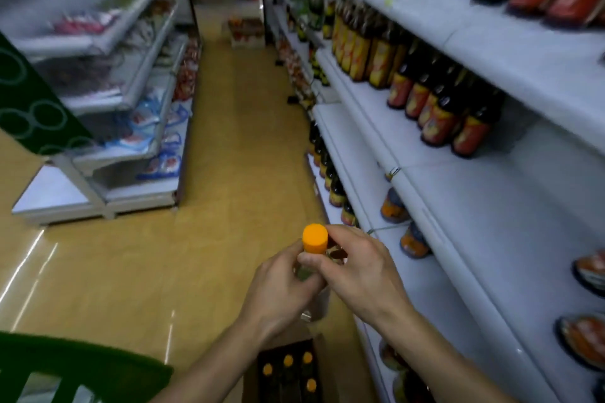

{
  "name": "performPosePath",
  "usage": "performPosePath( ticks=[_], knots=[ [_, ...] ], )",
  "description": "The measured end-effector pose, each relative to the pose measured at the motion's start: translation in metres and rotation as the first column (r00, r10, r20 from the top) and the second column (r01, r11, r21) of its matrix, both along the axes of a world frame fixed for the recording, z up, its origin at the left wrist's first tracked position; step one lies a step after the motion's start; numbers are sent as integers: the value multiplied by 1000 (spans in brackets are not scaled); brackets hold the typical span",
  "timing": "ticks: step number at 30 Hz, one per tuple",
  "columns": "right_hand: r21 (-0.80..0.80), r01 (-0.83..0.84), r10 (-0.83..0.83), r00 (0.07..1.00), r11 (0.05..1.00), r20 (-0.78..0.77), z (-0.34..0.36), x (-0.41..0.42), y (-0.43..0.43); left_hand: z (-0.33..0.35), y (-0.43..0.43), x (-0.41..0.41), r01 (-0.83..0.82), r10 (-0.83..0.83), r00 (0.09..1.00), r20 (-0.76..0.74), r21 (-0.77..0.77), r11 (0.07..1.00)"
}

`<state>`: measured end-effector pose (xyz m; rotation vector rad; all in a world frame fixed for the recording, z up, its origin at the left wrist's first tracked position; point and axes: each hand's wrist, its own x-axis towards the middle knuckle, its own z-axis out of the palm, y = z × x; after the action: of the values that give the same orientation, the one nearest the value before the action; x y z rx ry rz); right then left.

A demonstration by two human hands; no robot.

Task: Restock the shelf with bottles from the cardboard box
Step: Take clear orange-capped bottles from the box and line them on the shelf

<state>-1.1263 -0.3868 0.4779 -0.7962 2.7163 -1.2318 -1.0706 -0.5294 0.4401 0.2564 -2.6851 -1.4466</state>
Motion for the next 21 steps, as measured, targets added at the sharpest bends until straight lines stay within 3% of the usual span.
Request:
performPosePath(
  ticks=[9,21],
  knots=[
    [-116,141,-153,983,983,-99,122,20,32,136,26,3,187,-192,973,-129,-53,981],
    [-229,298,-352,901,927,-254,250,57,113,255,97,-1,364,-394,887,-239,-162,917]
  ],
)
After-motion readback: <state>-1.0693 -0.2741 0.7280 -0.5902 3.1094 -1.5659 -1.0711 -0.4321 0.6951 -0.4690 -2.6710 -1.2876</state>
